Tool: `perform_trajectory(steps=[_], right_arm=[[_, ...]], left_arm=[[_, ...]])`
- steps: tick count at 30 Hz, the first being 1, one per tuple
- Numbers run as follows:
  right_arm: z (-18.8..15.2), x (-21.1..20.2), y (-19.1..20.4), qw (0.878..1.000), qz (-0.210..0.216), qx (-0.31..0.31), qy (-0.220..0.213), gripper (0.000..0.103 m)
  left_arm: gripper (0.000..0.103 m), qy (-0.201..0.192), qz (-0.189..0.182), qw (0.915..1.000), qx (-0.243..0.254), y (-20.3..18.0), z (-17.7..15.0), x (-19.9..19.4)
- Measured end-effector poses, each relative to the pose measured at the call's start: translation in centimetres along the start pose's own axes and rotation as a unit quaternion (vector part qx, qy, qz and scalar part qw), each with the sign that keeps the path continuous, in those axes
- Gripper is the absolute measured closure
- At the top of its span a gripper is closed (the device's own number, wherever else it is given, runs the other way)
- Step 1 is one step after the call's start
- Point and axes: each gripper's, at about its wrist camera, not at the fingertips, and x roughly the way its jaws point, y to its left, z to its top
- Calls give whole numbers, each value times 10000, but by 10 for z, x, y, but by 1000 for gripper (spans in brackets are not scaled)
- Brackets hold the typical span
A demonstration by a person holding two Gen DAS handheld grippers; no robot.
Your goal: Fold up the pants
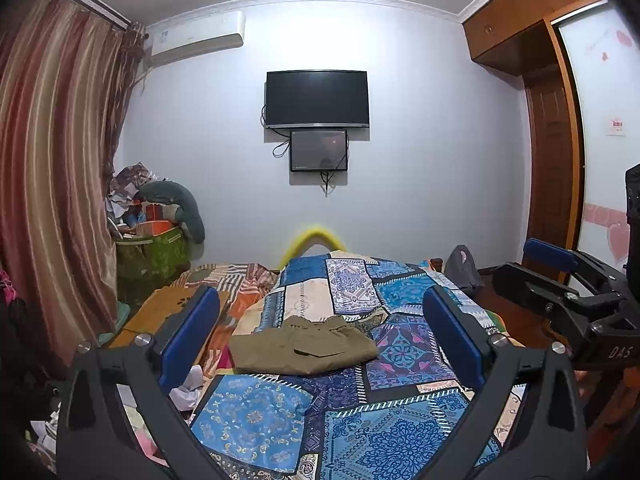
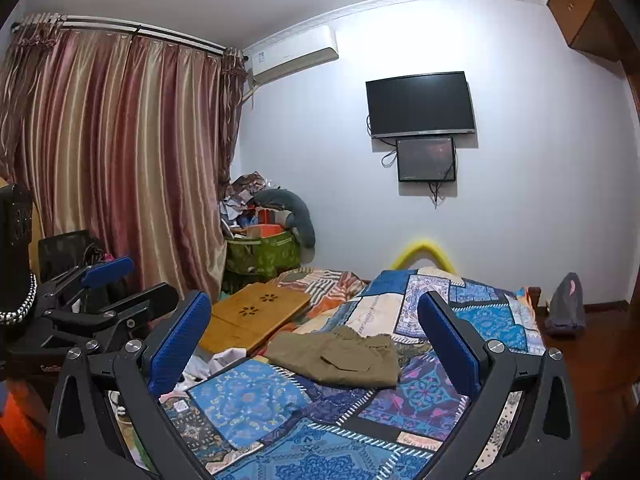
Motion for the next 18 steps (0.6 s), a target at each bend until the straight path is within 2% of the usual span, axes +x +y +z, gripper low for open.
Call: perform_trajectory(steps=[18], right_arm=[[0, -3, 3, 10000, -61, 4, 54, 0]], left_arm=[[0, 69, 48, 10000, -13, -2, -5, 8]])
